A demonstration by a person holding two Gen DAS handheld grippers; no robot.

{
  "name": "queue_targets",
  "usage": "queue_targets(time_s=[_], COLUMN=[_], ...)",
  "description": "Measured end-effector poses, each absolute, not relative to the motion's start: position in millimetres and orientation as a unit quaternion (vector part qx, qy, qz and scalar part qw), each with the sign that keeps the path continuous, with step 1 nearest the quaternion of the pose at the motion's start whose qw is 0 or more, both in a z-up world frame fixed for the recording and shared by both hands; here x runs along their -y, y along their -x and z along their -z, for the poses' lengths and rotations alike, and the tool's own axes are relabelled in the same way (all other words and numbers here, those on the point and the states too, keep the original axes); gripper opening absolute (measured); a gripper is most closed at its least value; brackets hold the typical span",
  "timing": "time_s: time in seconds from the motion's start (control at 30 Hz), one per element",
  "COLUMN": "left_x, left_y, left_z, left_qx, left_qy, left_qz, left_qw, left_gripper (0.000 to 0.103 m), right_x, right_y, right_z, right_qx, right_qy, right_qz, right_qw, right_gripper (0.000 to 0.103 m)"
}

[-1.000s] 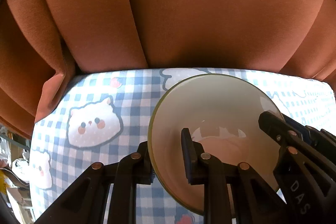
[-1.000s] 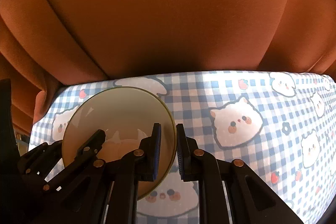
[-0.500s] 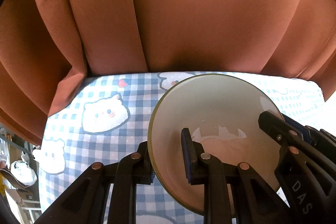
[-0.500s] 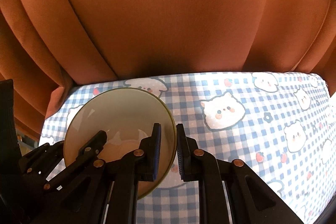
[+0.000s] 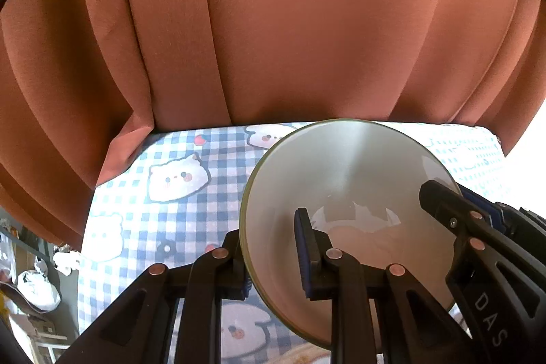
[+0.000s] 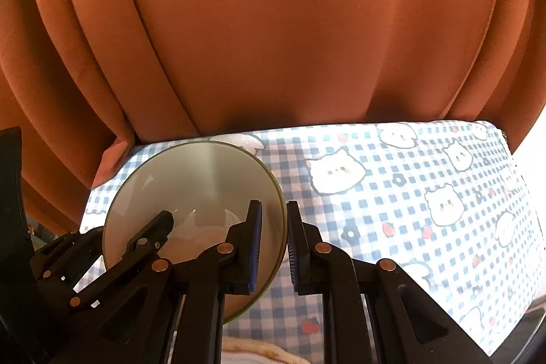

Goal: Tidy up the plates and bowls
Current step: 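Lift the blue-patterned bowl with both grippers and carry it over the plate stack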

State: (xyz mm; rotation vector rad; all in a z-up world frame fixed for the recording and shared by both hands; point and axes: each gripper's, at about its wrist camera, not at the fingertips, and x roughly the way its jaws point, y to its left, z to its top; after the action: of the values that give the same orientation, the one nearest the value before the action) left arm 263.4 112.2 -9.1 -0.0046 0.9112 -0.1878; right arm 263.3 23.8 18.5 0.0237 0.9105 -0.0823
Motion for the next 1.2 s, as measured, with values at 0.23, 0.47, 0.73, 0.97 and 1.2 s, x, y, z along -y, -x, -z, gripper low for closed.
queue_targets(time_s=[0.23,0.47,0.73,0.97,1.2], left_x=[-95,-64,-25,7,34], left_y=[-234,-205,-177,-152,-135], left_z=[9,6,6,5,6], left_qx=[-0.433,-0.433,-0.436,-0.43,-0.433], left_qy=[-0.005,-0.01,-0.008,-0.001,0.001], left_qz=[0.089,0.076,0.059,0.05,0.052], left_qw=[0.897,0.898,0.898,0.901,0.9], left_gripper=[0.019,0.019,0.019,0.019,0.019], right_x=[-7,24,70,98,132], right_y=[-227,-200,-171,-151,-128], right_z=[-26,-29,-36,-41,-37], right_qx=[-0.436,-0.437,-0.439,-0.433,-0.431], right_qy=[-0.018,-0.018,-0.012,-0.001,0.008], right_qz=[0.036,0.017,-0.006,-0.022,-0.027], right_qw=[0.899,0.899,0.898,0.901,0.902], right_gripper=[0.017,0.017,0.017,0.017,0.017])
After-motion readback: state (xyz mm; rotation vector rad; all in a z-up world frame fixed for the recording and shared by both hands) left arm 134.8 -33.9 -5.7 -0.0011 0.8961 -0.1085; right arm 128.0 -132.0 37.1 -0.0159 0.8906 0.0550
